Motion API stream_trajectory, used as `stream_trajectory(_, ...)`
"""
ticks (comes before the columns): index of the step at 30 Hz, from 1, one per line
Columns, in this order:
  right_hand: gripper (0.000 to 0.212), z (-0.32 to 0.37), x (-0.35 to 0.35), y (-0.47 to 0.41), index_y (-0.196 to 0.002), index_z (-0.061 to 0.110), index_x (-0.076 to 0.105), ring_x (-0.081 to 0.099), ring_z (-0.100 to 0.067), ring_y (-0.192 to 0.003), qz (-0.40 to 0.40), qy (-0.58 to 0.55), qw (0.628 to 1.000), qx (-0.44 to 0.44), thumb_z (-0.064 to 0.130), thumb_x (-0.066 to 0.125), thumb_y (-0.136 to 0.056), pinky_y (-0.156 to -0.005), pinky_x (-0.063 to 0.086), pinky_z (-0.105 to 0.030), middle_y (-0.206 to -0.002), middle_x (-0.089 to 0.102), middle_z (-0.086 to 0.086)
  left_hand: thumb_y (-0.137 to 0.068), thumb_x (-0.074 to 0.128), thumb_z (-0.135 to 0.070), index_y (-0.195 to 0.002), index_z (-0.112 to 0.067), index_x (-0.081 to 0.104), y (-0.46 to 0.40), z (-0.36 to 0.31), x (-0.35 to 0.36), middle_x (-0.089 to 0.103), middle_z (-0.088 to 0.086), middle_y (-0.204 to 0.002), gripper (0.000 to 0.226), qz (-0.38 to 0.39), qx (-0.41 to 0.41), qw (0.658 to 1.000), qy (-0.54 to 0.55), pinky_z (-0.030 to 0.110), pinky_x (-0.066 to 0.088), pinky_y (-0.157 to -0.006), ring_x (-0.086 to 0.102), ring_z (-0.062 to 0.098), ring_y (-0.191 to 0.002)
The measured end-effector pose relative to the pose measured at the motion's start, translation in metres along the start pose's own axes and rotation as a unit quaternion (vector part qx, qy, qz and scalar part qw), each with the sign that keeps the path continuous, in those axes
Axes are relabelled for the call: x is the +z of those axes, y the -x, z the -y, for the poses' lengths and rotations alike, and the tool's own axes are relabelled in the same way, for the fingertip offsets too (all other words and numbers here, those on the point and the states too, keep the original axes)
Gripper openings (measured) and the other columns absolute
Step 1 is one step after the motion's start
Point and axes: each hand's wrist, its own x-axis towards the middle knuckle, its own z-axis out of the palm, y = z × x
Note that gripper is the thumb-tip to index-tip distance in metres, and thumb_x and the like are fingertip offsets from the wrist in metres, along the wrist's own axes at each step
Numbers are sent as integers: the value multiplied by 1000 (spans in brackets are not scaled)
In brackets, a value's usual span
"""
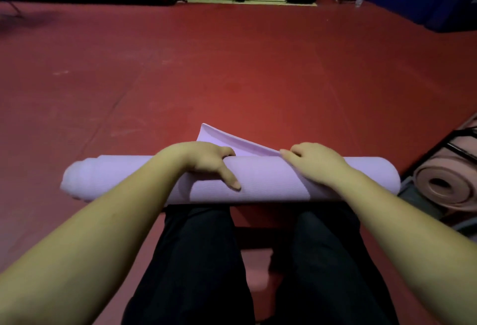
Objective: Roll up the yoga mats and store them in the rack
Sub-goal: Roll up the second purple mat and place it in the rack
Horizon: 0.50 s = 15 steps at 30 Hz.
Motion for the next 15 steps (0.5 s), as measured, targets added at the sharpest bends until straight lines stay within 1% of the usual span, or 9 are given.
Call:
stream_trajectory(2, 57, -1, 12, 9, -117, 28, 65, 56, -29, -113, -29, 40, 999, 12, 64, 27, -97, -92, 44, -39, -118, 63, -4, -67, 85, -50, -122, -36, 56, -12, 0, -7, 63, -10, -116, 64, 34, -10, 998, 47, 31, 48, -86, 61, 14, -104)
stream_trajectory(3, 58, 0, 17, 12, -121, 28, 64, 57, -29, -114, -57, 56, 997, 17, 65, 27, -96, -94, 42, -38, -119, 63, -4, -66, 86, -48, -122, -34, 57, -18, 1, -10, 65, -6, -117, 64, 52, -18, 996, 67, 32, 51, -90, 64, 17, -104)
stream_trajectory(5, 61, 2, 23, 11, -118, 25, 65, 59, -28, -112, -97, 73, 992, 29, 67, 27, -94, -91, 42, -38, -116, 65, -4, -64, 88, -44, -123, -31, 57, -26, 3, -14, 69, -2, -116, 68, 80, -31, 991, 100, 39, 53, -96, 69, 21, -102)
stream_trajectory(6, 62, 3, 23, 8, -116, 24, 66, 59, -29, -111, -99, 73, 992, 36, 67, 27, -94, -90, 43, -37, -115, 66, -4, -63, 89, -43, -124, -30, 58, -29, 5, -15, 70, 0, -115, 69, 89, -33, 989, 118, 42, 53, -97, 70, 22, -102)
stream_trajectory(8, 62, 3, 20, 0, -116, 24, 67, 59, -30, -111, -77, 58, 994, 49, 66, 27, -95, -88, 42, -37, -117, 66, -5, -63, 88, -44, -124, -28, 61, -31, 7, -15, 71, -1, -115, 69, 85, -32, 985, 149, 41, 53, -97, 70, 21, -102)
stream_trajectory(10, 64, 2, 18, -9, -115, 24, 68, 60, -30, -110, -54, 38, 996, 55, 67, 27, -94, -86, 44, -36, -118, 67, -4, -63, 86, -49, -121, -30, 65, -30, 7, -12, 70, -8, -113, 64, 40, -12, 989, 140, 34, 51, -95, 67, 16, -104)
stream_trajectory(12, 65, -1, 18, -16, -112, 23, 70, 60, -29, -110, -44, 27, 997, 54, 68, 26, -93, -83, 45, -35, -117, 68, -4, -65, 76, -64, -118, -34, 65, -27, 8, -7, 63, -18, -111, 62, -53, 22, 997, 51, 32, 45, -96, 58, 10, -107)
stream_trajectory(14, 66, -4, 18, -22, -111, 23, 70, 60, -30, -109, -30, 28, 998, 53, 68, 25, -93, -83, 46, -36, -116, 68, -5, -60, 55, -84, -121, -40, 61, -23, 11, 1, 51, -19, -112, 75, -147, 64, 985, -61, 35, 40, -96, 42, 8, -106)
stream_trajectory(15, 67, -4, 17, -24, -111, 23, 70, 60, -30, -109, -19, 25, 998, 54, 68, 24, -93, -83, 47, -36, -115, 68, -5, -61, 42, -87, -123, -40, 59, -21, 11, 7, 47, -17, -112, 79, -189, 80, 973, -108, 36, 38, -94, 36, 9, -104)
